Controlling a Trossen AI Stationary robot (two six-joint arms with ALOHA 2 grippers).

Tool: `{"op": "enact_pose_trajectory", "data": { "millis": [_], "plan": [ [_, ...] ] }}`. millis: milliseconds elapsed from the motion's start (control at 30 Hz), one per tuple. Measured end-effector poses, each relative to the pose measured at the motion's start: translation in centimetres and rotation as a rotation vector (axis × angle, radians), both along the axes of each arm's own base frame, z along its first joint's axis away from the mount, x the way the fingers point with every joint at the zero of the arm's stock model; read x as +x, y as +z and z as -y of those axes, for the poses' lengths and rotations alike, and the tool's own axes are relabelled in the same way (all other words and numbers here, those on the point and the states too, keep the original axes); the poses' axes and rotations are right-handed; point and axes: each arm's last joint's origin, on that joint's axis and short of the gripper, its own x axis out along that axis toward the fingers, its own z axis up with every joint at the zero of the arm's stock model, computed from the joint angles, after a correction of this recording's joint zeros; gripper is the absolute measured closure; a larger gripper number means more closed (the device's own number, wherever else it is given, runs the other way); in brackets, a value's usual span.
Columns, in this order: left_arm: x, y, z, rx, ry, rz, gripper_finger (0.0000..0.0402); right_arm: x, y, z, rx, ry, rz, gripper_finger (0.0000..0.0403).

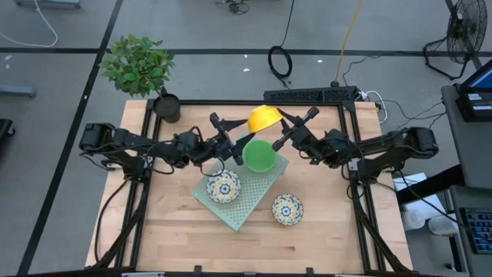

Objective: Pick & Place Mini bowls
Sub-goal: Stack the bottom patterned bowl on the patterned bowl on the shelf

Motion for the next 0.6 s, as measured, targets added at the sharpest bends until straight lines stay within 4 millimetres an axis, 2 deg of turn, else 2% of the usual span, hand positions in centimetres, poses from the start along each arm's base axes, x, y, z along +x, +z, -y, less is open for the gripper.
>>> {"op": "enact_pose_trajectory", "data": {
  "millis": [167,433,500,600],
  "plan": [
    [-0.1,0.1,-0.1,0.0,0.03,0.005,0.0158,1.1,0.1,-0.3,-0.009,0.042,-0.005,0.0403],
    [-0.1,0.0,-0.2,0.006,0.09,-0.013,0.0159,1.4,-0.2,-0.6,-0.014,0.046,-0.025,0.0402],
    [-0.1,0.0,-0.2,0.005,0.093,-0.012,0.0166,1.4,-0.2,-0.6,-0.009,0.04,-0.026,0.0402],
    [-0.2,0.0,-0.2,-0.003,0.104,-0.004,0.02,1.5,-0.4,-0.5,0.001,0.032,-0.033,0.0402]
  ]
}}
